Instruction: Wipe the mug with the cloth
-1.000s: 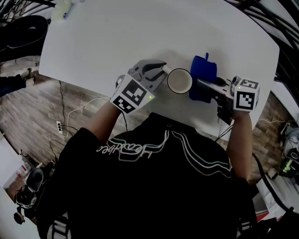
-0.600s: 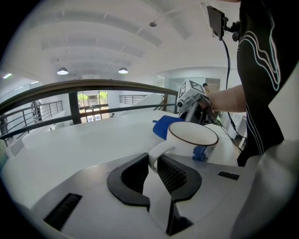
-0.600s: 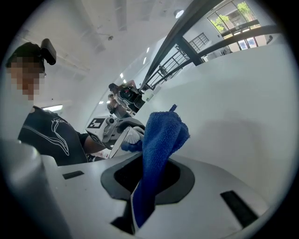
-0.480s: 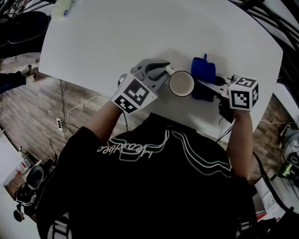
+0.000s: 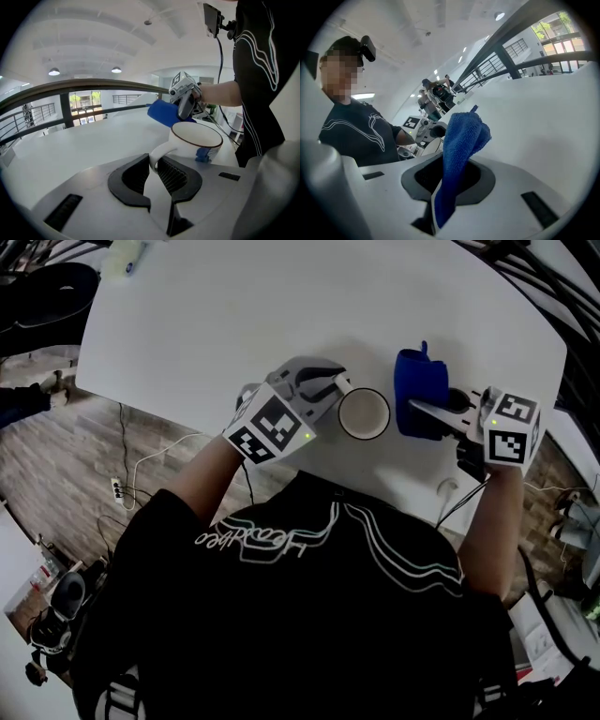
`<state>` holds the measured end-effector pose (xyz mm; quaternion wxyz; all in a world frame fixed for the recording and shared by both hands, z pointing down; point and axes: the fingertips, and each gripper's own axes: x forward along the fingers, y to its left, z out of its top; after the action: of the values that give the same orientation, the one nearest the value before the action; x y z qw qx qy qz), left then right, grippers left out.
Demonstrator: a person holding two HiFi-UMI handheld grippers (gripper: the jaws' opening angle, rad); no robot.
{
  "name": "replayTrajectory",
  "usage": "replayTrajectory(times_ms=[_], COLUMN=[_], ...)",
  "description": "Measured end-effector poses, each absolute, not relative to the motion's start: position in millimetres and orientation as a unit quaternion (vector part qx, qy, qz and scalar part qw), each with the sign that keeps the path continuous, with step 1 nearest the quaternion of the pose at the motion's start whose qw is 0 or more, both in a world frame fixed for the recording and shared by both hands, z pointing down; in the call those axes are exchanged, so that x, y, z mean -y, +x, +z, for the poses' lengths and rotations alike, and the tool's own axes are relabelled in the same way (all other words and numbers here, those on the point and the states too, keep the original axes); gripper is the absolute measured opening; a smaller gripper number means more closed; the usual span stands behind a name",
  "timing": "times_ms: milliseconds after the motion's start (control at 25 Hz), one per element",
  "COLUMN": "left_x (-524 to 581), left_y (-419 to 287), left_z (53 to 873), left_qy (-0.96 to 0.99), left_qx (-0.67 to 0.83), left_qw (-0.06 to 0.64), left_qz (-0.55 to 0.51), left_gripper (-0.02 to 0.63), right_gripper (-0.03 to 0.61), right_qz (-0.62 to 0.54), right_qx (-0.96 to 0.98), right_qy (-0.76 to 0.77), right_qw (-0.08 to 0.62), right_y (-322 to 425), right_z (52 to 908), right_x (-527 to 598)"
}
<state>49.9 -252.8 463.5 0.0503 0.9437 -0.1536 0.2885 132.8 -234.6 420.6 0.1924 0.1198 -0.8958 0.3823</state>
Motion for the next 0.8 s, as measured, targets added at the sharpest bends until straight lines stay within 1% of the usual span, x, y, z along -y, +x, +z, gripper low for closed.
replayTrajectory(times_ms=[560,800], left_x=[247,253], left_y=[59,61], left_z=[452,456], left_qy=[0.952,0.953], left_qx=[0.086,0.077], left_qw=[0.045,0.059], left_qz=[0.29,0.287], left_gripper=[0.061,0.061], right_gripper=[0.054,0.054], right_qz=[0.342,0.35], right_qx=[0.914,0.909], right_qy=[0.028,-0.003], right_qw=[0.217,0.227], right_y=[105,101], right_z=[395,401], right_x=[219,222])
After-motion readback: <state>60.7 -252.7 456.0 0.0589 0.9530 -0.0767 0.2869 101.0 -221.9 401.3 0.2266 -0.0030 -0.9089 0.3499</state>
